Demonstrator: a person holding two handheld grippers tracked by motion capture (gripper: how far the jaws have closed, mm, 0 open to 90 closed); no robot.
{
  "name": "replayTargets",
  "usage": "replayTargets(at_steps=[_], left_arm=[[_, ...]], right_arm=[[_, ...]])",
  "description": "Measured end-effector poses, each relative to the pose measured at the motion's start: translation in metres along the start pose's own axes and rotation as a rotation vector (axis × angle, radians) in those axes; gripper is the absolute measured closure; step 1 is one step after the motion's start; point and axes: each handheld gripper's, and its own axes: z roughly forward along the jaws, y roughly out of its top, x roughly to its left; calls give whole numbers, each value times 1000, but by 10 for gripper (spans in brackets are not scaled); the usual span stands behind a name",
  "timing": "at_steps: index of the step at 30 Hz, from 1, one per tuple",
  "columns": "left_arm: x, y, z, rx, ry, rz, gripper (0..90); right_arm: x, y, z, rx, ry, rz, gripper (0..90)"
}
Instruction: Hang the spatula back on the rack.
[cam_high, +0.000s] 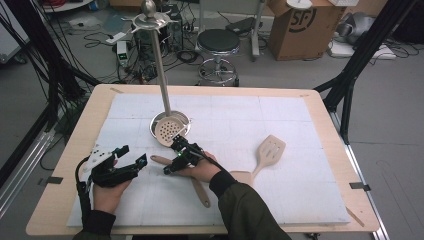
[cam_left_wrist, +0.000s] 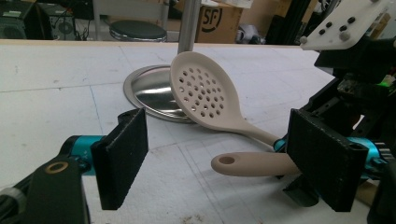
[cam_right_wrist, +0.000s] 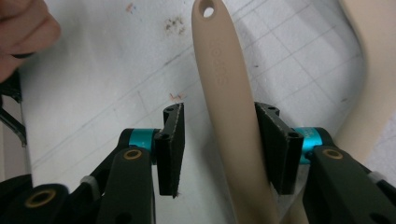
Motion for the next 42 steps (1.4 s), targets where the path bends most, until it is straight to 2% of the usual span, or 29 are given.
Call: replayTargets(at_steps=[6, 13, 21, 25, 29, 36, 39, 42], left_arm=[[-1, 0, 1, -2, -2, 4, 218], [-1, 0, 1, 1, -2, 4, 218], [-1, 0, 1, 6, -4, 8, 218], [0, -1, 0, 2, 2, 8, 218], [3, -1, -2, -1, 15, -1, 218], [3, -2, -2, 0, 13, 0, 218], [3, -2, -2, -1, 13, 2, 218], [2, -1, -3, 0, 13, 3, 219]], right_arm=[[1, 0, 0, 8, -36, -26, 636], [11, 1, 1, 26, -103, -98, 635], [11, 1, 2, 26, -112, -110, 677], [10, 1, 0, 34, -112, -136, 690], [10, 1, -2, 33, -105, -135, 698], [8, 3, -19, -53, -86, -114, 705], [8, 3, -27, -94, -90, -125, 706], [9, 3, -35, -118, -95, -115, 709]])
